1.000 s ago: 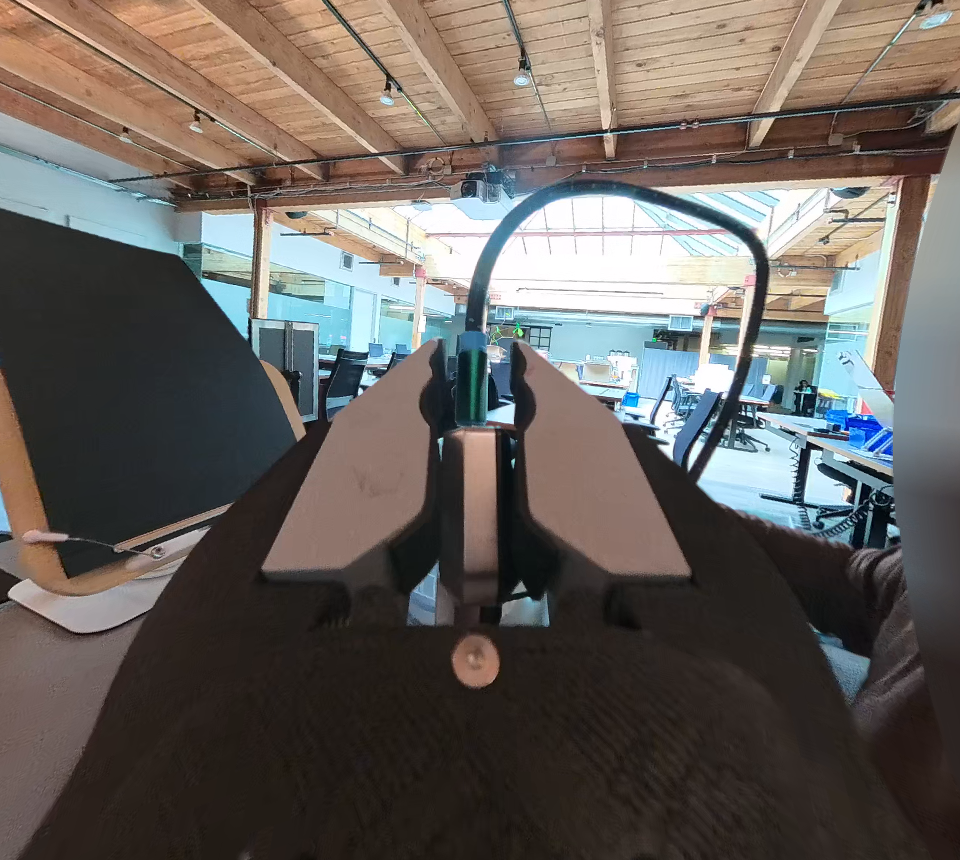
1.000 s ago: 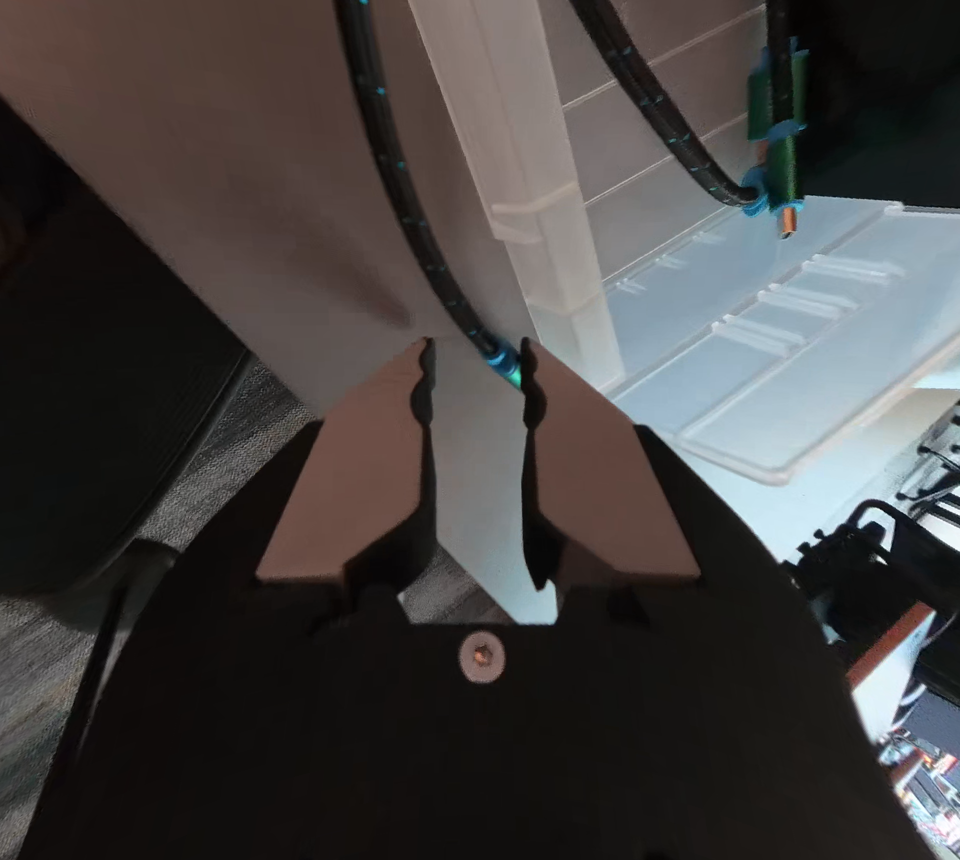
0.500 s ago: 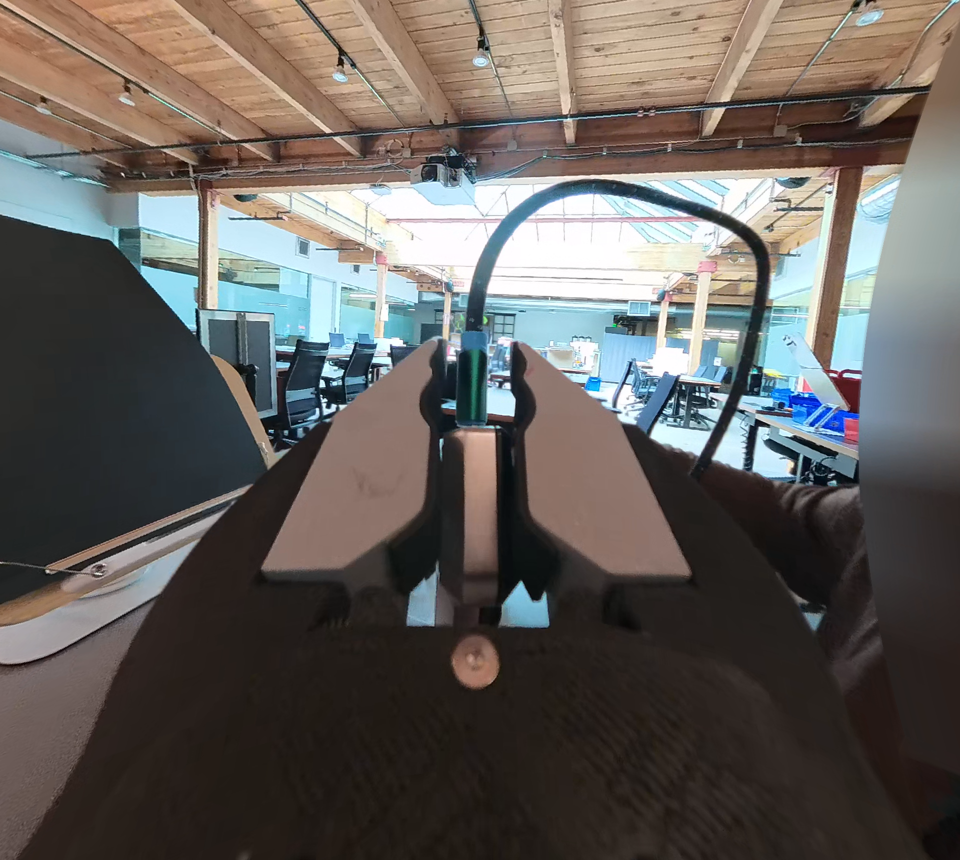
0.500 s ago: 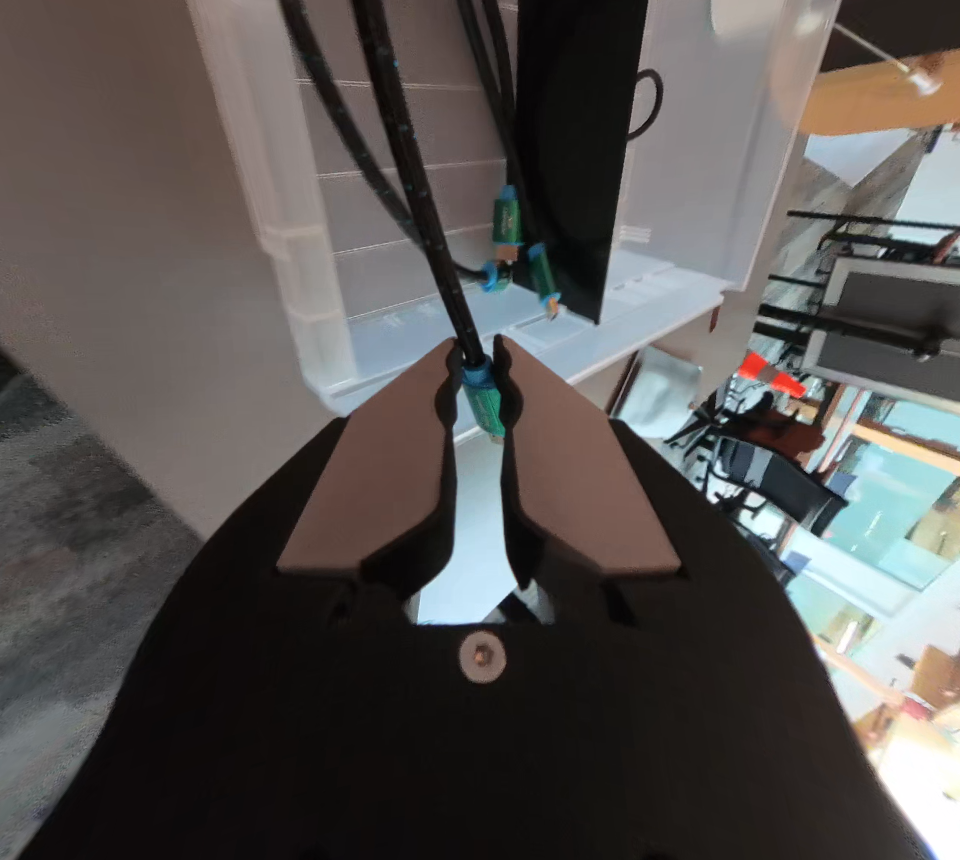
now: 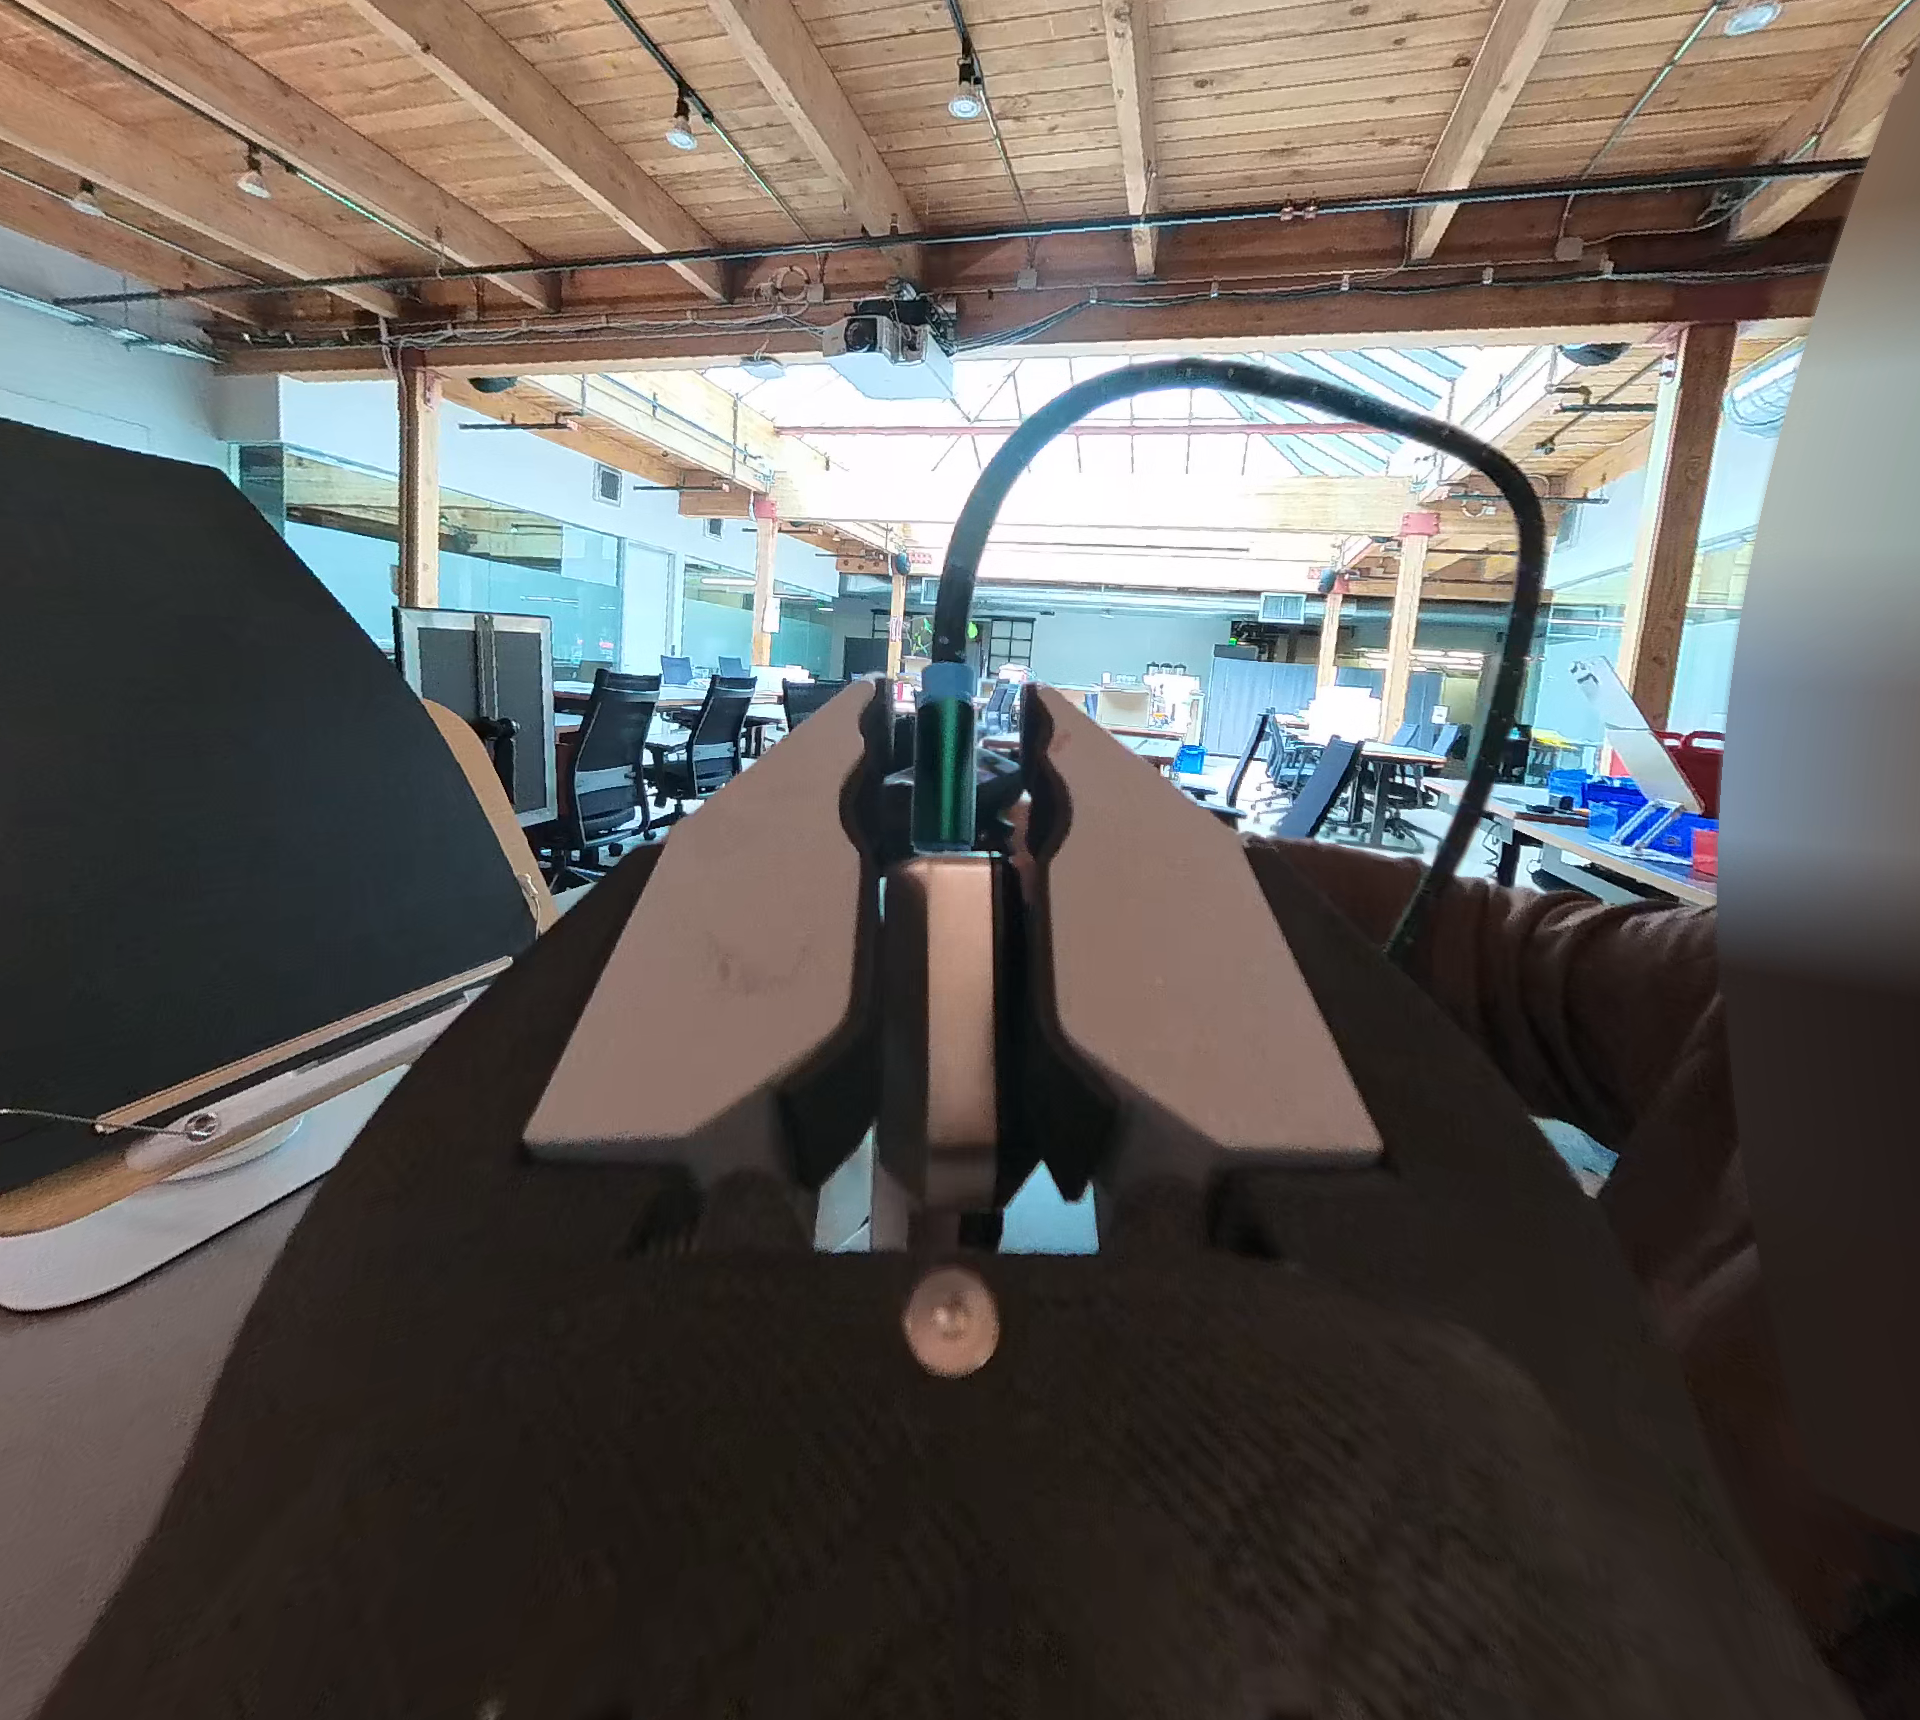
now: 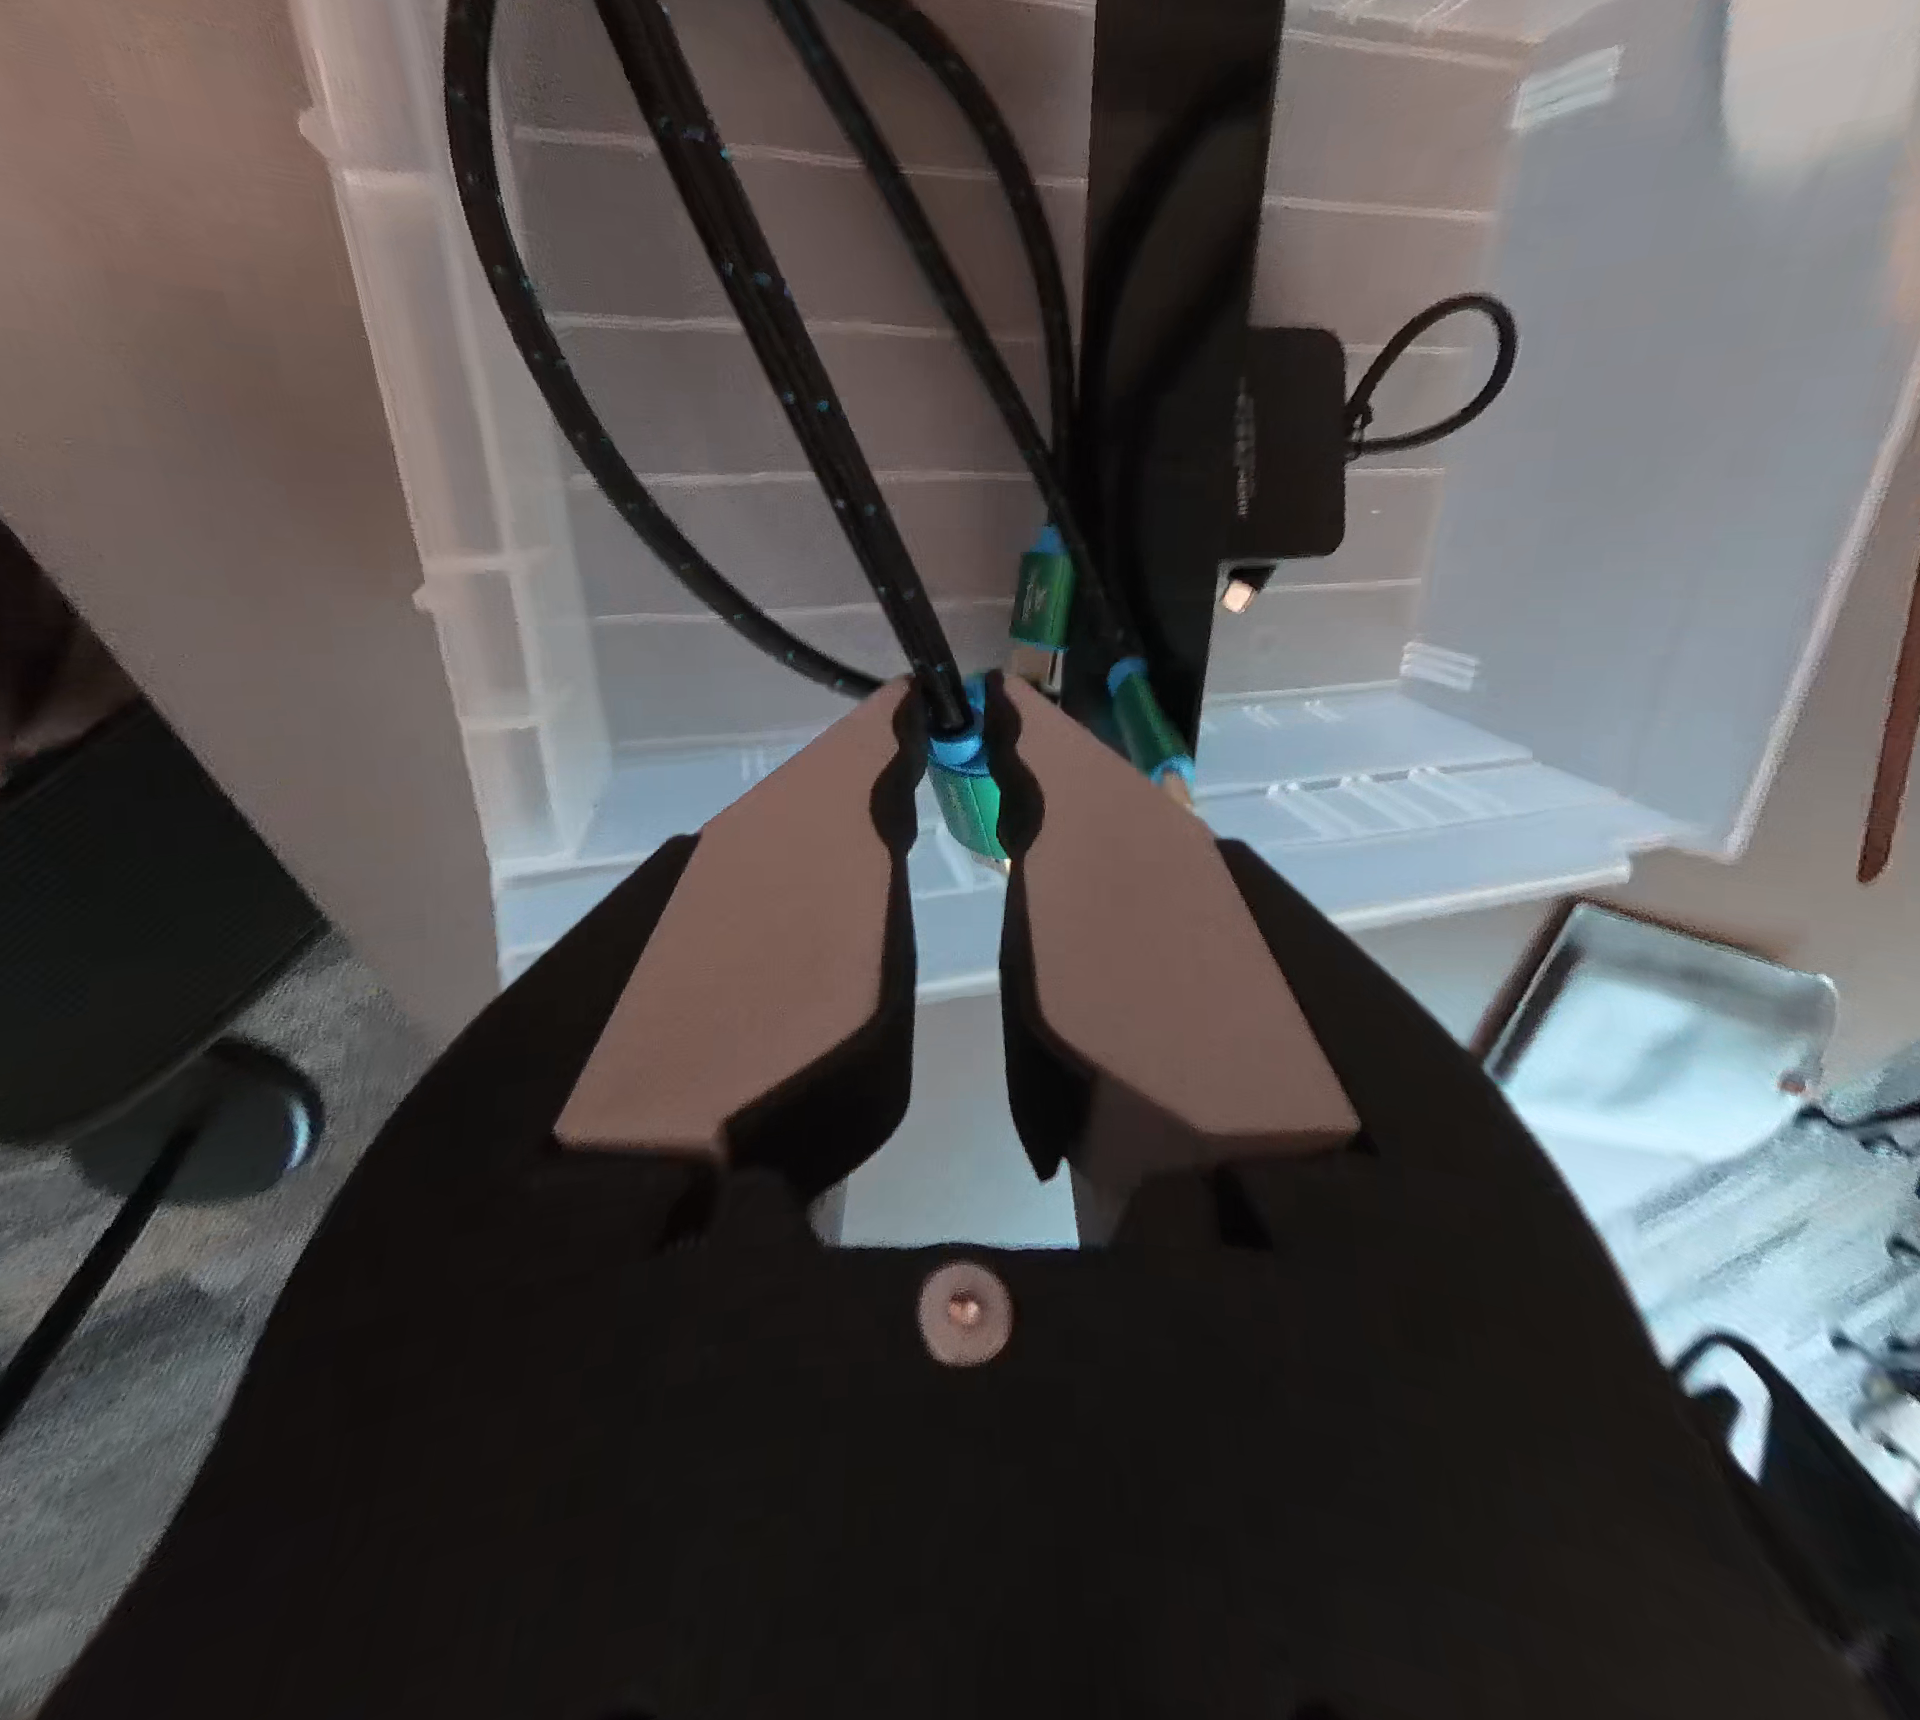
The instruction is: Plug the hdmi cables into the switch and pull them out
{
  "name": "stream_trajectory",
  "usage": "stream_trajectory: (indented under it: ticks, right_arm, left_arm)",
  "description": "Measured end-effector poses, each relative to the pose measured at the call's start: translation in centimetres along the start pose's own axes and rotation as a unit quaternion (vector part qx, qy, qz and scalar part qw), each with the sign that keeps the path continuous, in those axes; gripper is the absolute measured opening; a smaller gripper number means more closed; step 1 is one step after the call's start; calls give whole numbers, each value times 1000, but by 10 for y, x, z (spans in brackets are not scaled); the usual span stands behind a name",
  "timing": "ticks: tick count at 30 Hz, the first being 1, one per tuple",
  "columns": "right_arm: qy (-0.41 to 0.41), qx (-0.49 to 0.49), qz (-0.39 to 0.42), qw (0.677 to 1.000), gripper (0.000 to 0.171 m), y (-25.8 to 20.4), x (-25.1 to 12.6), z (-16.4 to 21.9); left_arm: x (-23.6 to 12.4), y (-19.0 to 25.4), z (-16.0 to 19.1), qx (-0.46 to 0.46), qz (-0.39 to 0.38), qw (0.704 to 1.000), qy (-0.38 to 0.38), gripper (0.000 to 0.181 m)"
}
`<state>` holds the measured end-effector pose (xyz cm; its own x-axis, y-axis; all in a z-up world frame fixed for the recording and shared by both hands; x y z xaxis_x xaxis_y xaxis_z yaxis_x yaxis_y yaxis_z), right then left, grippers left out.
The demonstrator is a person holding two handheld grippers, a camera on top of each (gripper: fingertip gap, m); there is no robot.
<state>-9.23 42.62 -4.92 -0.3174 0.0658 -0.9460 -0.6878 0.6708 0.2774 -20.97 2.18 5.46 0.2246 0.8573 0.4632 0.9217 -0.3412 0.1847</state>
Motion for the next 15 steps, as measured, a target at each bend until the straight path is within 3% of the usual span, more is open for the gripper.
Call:
stream_trajectory:
  ticks: [7,10,15]
  right_arm:
    - [83,64,-127,986,8,-3,13,-3]
    - [9,50,-100,994,9,-1,19,-8]
    - [-144,32,-161,976,18,-6,40,-25]
  left_arm:
    - [2,-1,2,-2,-1,1000,-2,22]
    - [4,-1,4,-3,1,1000,-3,22]
    - [6,0,7,-6,4,1000,-8,22]
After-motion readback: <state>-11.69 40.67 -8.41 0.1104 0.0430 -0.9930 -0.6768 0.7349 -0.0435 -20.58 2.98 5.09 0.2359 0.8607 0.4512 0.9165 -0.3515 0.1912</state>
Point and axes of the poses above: each gripper's, where its closed fingertips meet, x out along the fingers, z out of its underside, y = z × x across the jaws, the point moved 10 cm from there along -x, back along the fingers, and after that the axes turned 7 degrees about -x, right-handed, at the moved point
